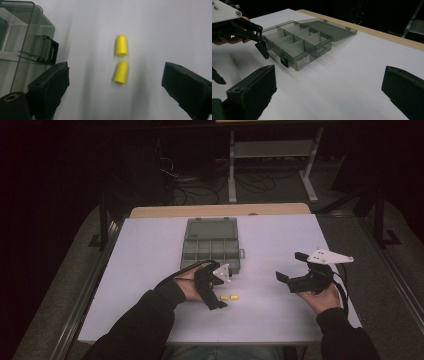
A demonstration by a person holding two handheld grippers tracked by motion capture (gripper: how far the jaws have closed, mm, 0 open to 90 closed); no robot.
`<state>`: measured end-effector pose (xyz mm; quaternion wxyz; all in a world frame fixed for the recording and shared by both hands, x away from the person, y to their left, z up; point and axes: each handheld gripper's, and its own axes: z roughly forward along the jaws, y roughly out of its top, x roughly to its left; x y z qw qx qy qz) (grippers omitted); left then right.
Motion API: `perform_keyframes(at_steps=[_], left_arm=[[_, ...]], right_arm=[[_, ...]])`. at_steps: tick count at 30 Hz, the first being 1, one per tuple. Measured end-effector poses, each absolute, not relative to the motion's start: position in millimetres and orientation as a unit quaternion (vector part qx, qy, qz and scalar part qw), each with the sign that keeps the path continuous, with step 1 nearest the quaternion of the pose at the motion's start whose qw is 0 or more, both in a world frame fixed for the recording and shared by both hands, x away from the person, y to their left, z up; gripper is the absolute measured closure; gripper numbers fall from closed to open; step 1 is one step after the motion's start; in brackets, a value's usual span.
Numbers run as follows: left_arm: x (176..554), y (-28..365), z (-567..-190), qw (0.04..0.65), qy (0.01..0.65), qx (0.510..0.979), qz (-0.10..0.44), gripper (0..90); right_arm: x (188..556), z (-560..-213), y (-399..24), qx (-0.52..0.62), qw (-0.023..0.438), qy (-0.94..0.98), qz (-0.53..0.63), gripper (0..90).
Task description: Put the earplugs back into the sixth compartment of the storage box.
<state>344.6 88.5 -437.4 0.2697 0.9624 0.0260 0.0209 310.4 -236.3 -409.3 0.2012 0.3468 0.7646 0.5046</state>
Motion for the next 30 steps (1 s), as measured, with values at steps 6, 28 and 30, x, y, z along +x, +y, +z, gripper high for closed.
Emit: perform_keyframes(at_steps=[6, 28, 30], left_arm=[[344.7, 88.8, -440.1, 0.274, 0.012, 0.961, 0.016, 16.7], [344.8, 85.7, -446.4, 0.266, -0.024, 0.963, 0.023, 64.2], [345.5, 85.2, -446.2, 0.265, -0.024, 0.964, 0.02, 71.0]], right_arm=[[310.5, -409.5, -235.8, 0.344, 0.2, 0.766, 0.504, 0.0], [310.5, -409.4, -234.8, 0.339, 0.193, 0.768, 0.508, 0.0], [310.6, -409.4, -235.0, 0.339, 0.193, 0.768, 0.508, 0.0]])
